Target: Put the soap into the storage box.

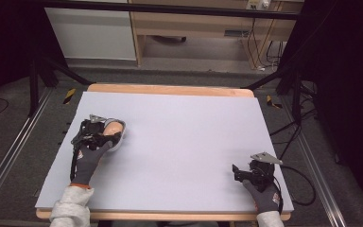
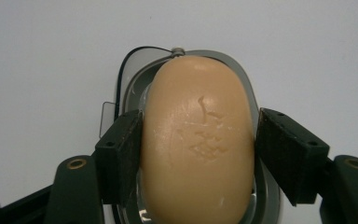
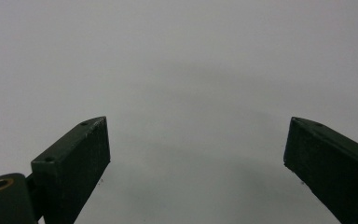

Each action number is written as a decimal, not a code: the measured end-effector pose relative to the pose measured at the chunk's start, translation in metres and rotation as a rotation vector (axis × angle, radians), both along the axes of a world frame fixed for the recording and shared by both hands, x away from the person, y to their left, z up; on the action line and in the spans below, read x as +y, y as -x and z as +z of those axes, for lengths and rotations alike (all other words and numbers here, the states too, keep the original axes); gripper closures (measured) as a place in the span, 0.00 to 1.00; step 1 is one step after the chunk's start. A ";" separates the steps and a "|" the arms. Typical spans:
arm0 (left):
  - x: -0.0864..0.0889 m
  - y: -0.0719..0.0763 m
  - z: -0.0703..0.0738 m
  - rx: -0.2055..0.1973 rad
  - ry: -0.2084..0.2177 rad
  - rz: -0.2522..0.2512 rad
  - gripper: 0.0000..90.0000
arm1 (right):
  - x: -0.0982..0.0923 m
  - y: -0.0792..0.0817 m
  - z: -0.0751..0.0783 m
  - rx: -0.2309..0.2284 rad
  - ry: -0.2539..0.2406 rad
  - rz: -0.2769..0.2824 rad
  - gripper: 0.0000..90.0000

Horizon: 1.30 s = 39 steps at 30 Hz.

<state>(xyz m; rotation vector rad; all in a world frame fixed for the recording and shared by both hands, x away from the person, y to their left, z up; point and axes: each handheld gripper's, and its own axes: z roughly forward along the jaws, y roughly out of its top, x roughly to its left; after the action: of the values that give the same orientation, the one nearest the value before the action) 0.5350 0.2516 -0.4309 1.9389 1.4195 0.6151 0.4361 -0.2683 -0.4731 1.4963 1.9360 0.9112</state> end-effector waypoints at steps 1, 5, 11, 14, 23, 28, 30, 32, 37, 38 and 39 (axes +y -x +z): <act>0.000 0.000 0.000 -0.001 -0.001 0.000 0.36 | 0.000 0.000 0.000 -0.003 0.001 0.003 0.08; -0.001 0.001 0.000 -0.003 -0.008 -0.001 0.36 | 0.000 0.000 0.000 -0.001 0.001 0.002 0.08; -0.004 0.002 0.001 -0.009 -0.022 -0.007 0.36 | 0.000 0.000 0.000 -0.002 0.001 0.001 0.08; -0.005 0.004 0.003 -0.021 -0.010 -0.020 0.37 | 0.000 0.000 0.000 -0.002 0.002 0.003 0.08; -0.010 0.013 0.017 -0.068 0.003 -0.048 0.38 | 0.000 0.000 0.000 -0.002 0.001 0.000 0.08; -0.011 0.020 0.022 -0.086 0.040 -0.074 0.39 | 0.000 0.001 0.001 -0.005 0.001 -0.004 0.08; -0.011 0.025 0.023 -0.094 0.051 -0.083 0.40 | -0.001 0.001 0.001 -0.005 0.000 -0.005 0.08; -0.010 0.030 0.025 -0.101 0.059 -0.097 0.40 | -0.001 0.001 0.001 -0.006 0.000 -0.005 0.08; -0.007 0.043 0.024 -0.115 0.079 -0.112 0.39 | -0.001 0.002 0.001 -0.007 -0.003 -0.007 0.08; -0.006 0.046 0.022 -0.116 0.080 -0.113 0.38 | -0.001 0.002 0.001 -0.007 -0.002 -0.009 0.08; -0.006 0.049 0.021 -0.116 0.083 -0.114 0.38 | -0.002 0.002 0.001 -0.007 -0.004 -0.009 0.08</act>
<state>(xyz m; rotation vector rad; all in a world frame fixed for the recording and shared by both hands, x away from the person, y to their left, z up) 0.4863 0.2455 -0.4102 1.8734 1.2344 0.5963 0.4340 -0.2698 -0.4719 1.5014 1.9220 0.9152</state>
